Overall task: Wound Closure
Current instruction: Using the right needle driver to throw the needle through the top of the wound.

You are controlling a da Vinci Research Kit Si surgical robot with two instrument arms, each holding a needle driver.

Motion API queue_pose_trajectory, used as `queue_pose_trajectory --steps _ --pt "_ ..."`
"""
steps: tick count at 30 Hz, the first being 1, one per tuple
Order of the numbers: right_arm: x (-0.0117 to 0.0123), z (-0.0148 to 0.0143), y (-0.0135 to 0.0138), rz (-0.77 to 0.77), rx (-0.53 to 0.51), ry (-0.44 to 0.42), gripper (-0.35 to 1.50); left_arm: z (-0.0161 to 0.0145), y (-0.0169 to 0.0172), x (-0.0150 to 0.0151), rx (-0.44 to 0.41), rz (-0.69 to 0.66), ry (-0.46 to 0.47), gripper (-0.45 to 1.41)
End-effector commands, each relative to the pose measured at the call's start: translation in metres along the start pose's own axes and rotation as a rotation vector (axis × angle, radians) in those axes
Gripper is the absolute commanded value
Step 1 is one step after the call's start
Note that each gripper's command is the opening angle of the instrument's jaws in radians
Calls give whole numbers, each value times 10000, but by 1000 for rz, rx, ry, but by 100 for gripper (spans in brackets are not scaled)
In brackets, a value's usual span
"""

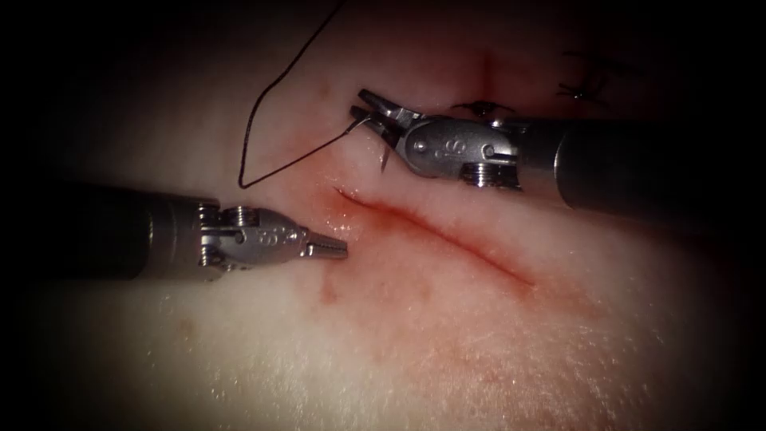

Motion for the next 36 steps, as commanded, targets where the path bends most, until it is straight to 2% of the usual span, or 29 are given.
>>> queue_pose_trajectory --steps 1,14,21,31,33,34,35,36 --pt "2 10 -10 -3 8 4 -35 7 1 -1 -2 1 0 -33" --pt "-19 -12 -73 -67 70 28 -35 -2 -1 -8 -12 7 2 -35" --pt "-28 -19 -86 -55 82 18 -35 -8 -3 -12 -19 5 4 -35" --pt "-25 -21 -88 22 81 2 -35 -6 -6 -12 -17 4 4 -35" --pt "-22 -21 -82 124 48 -2 -35 -3 -7 -12 -17 3 1 -35" --pt "-22 -21 -82 124 48 -2 -35 -3 -7 -12 -17 3 1 -35" --pt "-15 -19 -70 217 8 -14 -35 1 -8 -11 -12 2 0 -37" --pt "-12 -18 -65 235 -2 -17 -35 4 -8 -10 -10 1 -1 -37"
